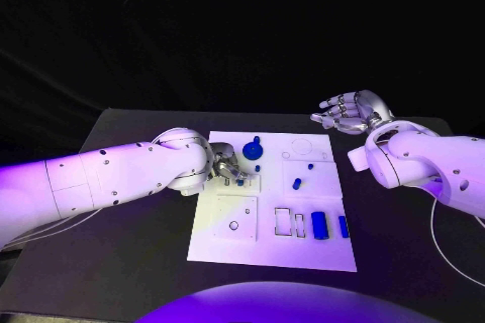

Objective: Assemble the parts on the task board

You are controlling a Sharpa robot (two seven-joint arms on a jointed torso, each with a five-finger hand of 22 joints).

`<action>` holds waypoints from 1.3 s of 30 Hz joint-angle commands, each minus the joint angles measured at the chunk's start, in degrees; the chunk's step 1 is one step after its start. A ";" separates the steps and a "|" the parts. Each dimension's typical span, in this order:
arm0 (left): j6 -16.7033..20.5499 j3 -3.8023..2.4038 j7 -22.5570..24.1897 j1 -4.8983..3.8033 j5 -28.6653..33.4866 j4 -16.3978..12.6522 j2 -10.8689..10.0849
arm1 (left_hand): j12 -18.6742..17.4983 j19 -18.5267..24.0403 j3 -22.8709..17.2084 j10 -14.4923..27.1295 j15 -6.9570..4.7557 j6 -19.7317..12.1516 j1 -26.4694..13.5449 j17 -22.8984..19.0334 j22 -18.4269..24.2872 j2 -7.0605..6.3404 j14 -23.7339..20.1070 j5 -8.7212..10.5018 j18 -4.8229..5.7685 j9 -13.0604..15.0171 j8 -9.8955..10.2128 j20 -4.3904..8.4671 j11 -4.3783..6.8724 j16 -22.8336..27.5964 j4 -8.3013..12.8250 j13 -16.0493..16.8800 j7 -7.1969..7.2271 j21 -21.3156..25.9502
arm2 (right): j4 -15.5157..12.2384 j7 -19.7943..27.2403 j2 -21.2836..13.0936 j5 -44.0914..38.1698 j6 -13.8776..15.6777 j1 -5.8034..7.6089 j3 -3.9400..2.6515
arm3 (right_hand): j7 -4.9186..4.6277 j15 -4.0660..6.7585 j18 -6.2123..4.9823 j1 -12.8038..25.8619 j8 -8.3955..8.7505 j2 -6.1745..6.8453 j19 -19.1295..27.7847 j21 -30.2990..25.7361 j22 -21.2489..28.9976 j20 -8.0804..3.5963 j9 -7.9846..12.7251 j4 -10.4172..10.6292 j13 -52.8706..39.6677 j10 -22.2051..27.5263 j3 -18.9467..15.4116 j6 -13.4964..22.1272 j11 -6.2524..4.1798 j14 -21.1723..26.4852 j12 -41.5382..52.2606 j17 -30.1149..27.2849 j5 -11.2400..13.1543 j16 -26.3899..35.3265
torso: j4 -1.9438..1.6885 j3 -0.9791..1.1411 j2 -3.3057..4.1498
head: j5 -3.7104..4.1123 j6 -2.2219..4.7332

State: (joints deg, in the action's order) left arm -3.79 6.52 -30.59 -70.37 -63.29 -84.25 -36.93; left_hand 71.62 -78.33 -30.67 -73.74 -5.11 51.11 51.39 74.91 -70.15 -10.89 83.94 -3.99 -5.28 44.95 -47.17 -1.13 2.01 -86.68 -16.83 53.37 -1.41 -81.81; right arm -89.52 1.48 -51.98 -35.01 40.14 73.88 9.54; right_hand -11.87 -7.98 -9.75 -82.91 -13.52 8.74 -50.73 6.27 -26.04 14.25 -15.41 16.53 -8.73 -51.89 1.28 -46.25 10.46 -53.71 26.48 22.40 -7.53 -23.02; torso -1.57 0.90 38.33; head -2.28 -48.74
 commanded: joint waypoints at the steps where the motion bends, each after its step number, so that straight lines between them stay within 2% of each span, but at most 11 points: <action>1: 0.00 -0.84 0.14 -0.03 1.46 -0.71 -0.31 | 0.20 -0.18 0.47 -0.03 -0.23 0.23 -0.53 7.75 0.06 0.00 4.14 0.29 1.04 0.08 0.28 -0.04 0.26 -0.18 0.03 0.00 -0.10 0.15 | 0.03 0.83 -0.01 -0.10 -0.55 -0.09 -0.01 | -2.39 0.05 -0.58 0.66 -0.33 -0.18 0.30 -0.37 0.08 0.13 0.07 0.05 0.08 0.29 -0.29 0.38 0.06 0.43 0.28 -0.10 0.14 0.20 | 0.00 -0.04 -0.01 | 0.08 0.27; 6: 0.88 -3.03 0.21 -0.12 3.62 -1.80 -1.47 | -0.39 0.24 1.26 0.76 -0.16 -0.48 -0.08 7.66 0.73 0.05 4.11 0.14 0.91 0.09 0.69 -0.05 0.12 -0.14 0.16 -1.03 -0.28 0.48 | 0.26 1.02 -0.01 -0.05 -0.49 -0.23 -0.01 | -2.42 0.02 -0.58 0.78 -0.33 -0.17 0.33 -0.44 0.17 0.16 0.10 0.06 0.18 0.36 -0.35 0.44 0.09 0.50 0.32 -0.16 0.13 0.26 | -0.03 0.01 -0.15 | 0.11 0.75; 9: 1.27 -4.36 0.41 -0.53 6.11 -2.24 -2.45 | -2.29 1.74 2.82 3.61 0.80 -3.65 2.53 6.44 2.92 0.31 3.64 -0.12 0.50 -1.08 3.76 -0.69 -1.11 0.46 0.17 -4.40 -1.73 1.64 | 0.44 1.15 0.02 -0.03 -0.47 -0.32 -0.01 | -2.44 0.00 -0.58 0.85 -0.33 -0.17 0.36 -0.49 0.23 0.18 0.11 0.06 0.24 0.40 -0.38 0.47 0.11 0.55 0.35 -0.20 0.13 0.30 | -0.07 0.05 -0.16 | 0.19 1.01; 10: 1.26 -4.75 0.49 -0.80 6.95 -2.21 -2.74 | -3.11 2.31 3.42 4.84 1.40 -4.81 3.56 5.98 3.73 0.52 3.43 -0.18 0.34 -2.07 5.52 -1.17 -1.80 0.68 0.17 -5.94 -2.51 2.09 | 0.51 1.19 0.05 -0.02 -0.47 -0.36 -0.01 | -2.44 0.00 -0.58 0.85 -0.33 -0.17 0.36 -0.49 0.23 0.18 0.11 0.06 0.24 0.40 -0.38 0.47 0.11 0.55 0.35 -0.20 0.13 0.30 | -0.06 0.06 -0.17 | 0.18 1.09; 11: 1.23 -5.01 0.57 -1.08 7.52 -2.11 -2.94 | -3.50 2.54 3.77 5.50 1.82 -5.68 4.44 5.74 4.05 0.60 3.31 -0.22 0.28 -2.85 6.80 -1.53 -2.28 0.80 0.19 -6.74 -3.06 2.28 | 0.54 1.22 0.06 -0.02 -0.48 -0.38 -0.01 | -2.44 -0.02 -0.58 0.87 -0.34 -0.16 0.37 -0.52 0.26 0.19 0.12 0.06 0.27 0.42 -0.40 0.49 0.12 0.58 0.37 -0.22 0.13 0.32 | -0.05 0.06 -0.14 | 0.17 1.13; 15: 0.33 -5.79 0.92 -2.61 9.20 -0.43 -3.37 | -4.76 2.89 4.53 7.33 2.64 -6.12 7.45 5.56 4.49 0.95 3.18 -0.35 0.13 -4.62 9.04 -2.35 -3.13 0.86 0.29 -9.32 -3.99 2.57 | 0.72 1.28 0.06 -0.01 -0.51 -0.47 -0.01 | -2.45 -0.03 -0.58 0.89 -0.34 -0.17 0.38 -0.54 0.29 0.20 0.13 0.05 0.31 0.44 -0.41 0.50 0.13 0.60 0.39 -0.25 0.12 0.34 | -0.03 0.03 -0.06 | 0.17 1.47; 21: -1.22 -5.97 1.22 -3.45 8.22 4.48 -1.79 | -5.27 3.18 4.93 7.98 2.93 -6.40 8.60 5.29 4.90 0.95 3.06 -0.35 0.03 -5.33 9.88 -2.61 -3.44 0.97 0.26 -10.31 -4.35 2.80 | 0.81 1.32 0.07 0.00 -0.54 -0.52 -0.01 | -2.47 -0.05 -0.58 0.88 -0.35 -0.20 0.40 -0.60 0.36 0.23 0.14 0.02 0.39 0.50 -0.40 0.54 0.15 0.67 0.42 -0.30 0.11 0.39 | -0.17 0.03 0.03 | 0.18 1.81; 27: -3.35 -5.48 1.36 -3.59 5.65 10.03 0.89 | -6.03 3.65 5.27 8.87 3.12 -6.52 8.96 4.87 5.58 0.93 2.87 -0.28 -0.12 -5.70 10.28 -2.77 -3.64 1.16 0.17 -11.67 -4.54 3.15 | 0.71 1.35 0.04 0.00 -0.58 -0.53 -0.01 | -2.47 -0.05 -0.58 0.88 -0.35 -0.20 0.40 -0.60 0.36 0.23 0.14 0.02 0.39 0.50 -0.40 0.54 0.15 0.67 0.42 -0.30 0.11 0.39 | -0.02 -0.12 0.15 | 0.00 1.96; 33: -6.89 -5.11 1.21 -3.56 3.14 13.69 2.75 | -6.58 3.99 6.00 9.55 3.28 -6.47 8.68 4.57 6.06 0.76 2.72 -0.09 -0.22 -6.00 10.53 -2.91 -3.79 1.31 0.06 -12.55 -4.68 3.42 | 0.61 1.36 -0.03 0.00 -0.59 -0.55 -0.01 | -2.48 -0.07 -0.59 0.83 -0.35 -0.24 0.42 -0.65 0.42 0.25 0.16 -0.02 0.46 0.54 -0.37 0.57 0.16 0.72 0.45 -0.35 0.09 0.43 | 0.04 -0.23 0.24 | -0.10 1.79; 36: -9.07 -4.94 1.05 -3.56 2.25 14.98 3.32 | -6.89 4.31 6.80 9.98 3.35 -6.11 8.19 4.23 6.48 0.76 2.54 0.06 -0.31 -6.19 10.53 -3.02 -3.83 1.47 0.03 -13.11 -4.68 3.66 | 0.58 1.34 -0.06 0.01 -0.59 -0.55 -0.01 | -2.48 -0.07 -0.59 0.83 -0.35 -0.24 0.42 -0.65 0.42 0.25 0.16 -0.02 0.46 0.54 -0.37 0.57 0.16 0.72 0.45 -0.35 0.09 0.43 | -0.03 -0.11 0.17 | -0.11 1.63; 39: -10.54 -4.72 0.95 -3.56 1.80 16.18 3.88 | -7.10 4.54 7.09 10.26 3.37 -6.06 8.15 3.89 6.81 0.66 2.40 0.09 -0.38 -6.25 10.56 -3.05 -3.84 1.63 0.08 -13.50 -4.68 3.84 | 0.55 1.36 -0.06 0.01 -0.58 -0.55 -0.01 | -2.48 -0.07 -0.59 0.83 -0.35 -0.24 0.42 -0.65 0.42 0.25 0.16 -0.02 0.46 0.54 -0.37 0.57 0.16 0.72 0.45 -0.35 0.09 0.43 | -0.04 -0.10 0.17 | -0.15 1.58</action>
State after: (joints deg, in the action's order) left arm -9.94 1.81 -30.04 -73.86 -59.50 -68.41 -33.34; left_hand 64.85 -74.19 -23.86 -63.99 -2.12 44.85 59.82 74.91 -63.42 -9.91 83.83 -3.99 -5.28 38.76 -36.91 -4.18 -1.75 -85.35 -16.72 39.98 -6.02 -78.27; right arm -88.87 2.18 -52.05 -34.76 40.14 73.36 9.53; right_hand -11.67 -7.98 -9.76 -82.63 -13.52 8.44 -50.53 5.87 -25.67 14.45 -15.35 16.52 -8.33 -51.69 1.29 -46.05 10.65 -53.31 26.57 22.10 -7.53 -22.79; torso -1.57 0.74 38.52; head -2.38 -47.08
